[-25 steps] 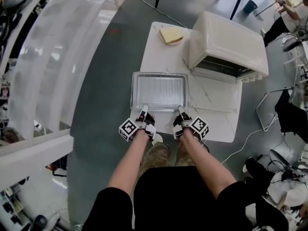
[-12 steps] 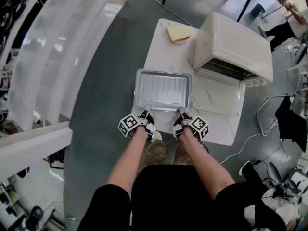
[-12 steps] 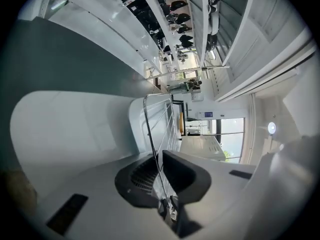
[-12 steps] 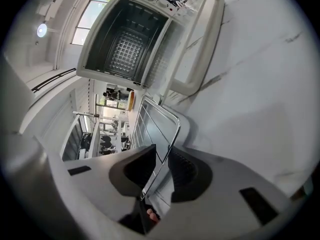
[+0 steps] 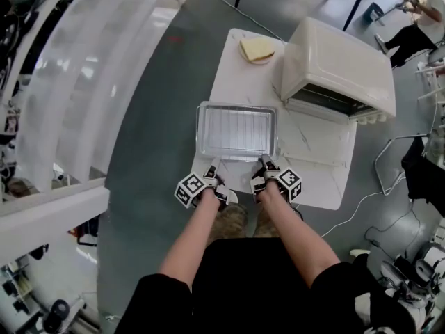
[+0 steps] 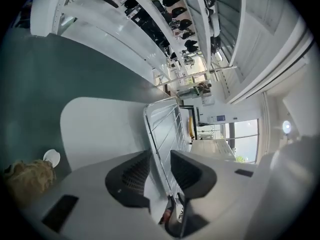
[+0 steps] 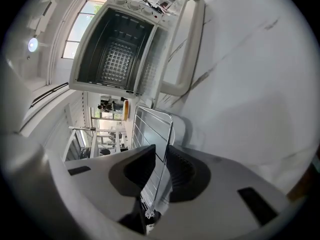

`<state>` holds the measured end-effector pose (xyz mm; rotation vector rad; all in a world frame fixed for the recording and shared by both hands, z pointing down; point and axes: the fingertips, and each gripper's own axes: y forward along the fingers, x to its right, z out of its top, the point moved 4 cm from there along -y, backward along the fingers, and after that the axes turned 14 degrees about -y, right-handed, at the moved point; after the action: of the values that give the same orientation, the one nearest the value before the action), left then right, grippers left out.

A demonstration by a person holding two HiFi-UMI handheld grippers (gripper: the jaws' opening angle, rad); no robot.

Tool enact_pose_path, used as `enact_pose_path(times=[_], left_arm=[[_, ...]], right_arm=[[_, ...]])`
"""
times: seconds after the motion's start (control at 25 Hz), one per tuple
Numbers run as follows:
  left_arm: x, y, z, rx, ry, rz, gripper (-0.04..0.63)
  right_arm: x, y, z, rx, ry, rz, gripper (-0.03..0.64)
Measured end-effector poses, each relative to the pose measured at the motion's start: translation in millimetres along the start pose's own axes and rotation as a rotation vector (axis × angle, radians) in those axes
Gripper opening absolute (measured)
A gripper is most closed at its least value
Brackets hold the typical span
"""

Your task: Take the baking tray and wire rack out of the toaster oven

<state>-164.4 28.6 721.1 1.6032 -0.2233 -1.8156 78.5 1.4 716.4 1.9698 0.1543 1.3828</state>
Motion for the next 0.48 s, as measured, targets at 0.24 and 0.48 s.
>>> enact_pose_path(times=[0.24,0.48], left_arm=[[4.5,-1.4,13.0,0.057,0.065,0.007,0.055],[2.2,4.4,18.1,0.060,0.038,0.003,0.049]], right_arm=[[0.6,1.0,-3.2,0.007,0.019,0.004,0.083],[-1.8,-3.9,-5.4,-0.038,-0.041,0.011,0.083]])
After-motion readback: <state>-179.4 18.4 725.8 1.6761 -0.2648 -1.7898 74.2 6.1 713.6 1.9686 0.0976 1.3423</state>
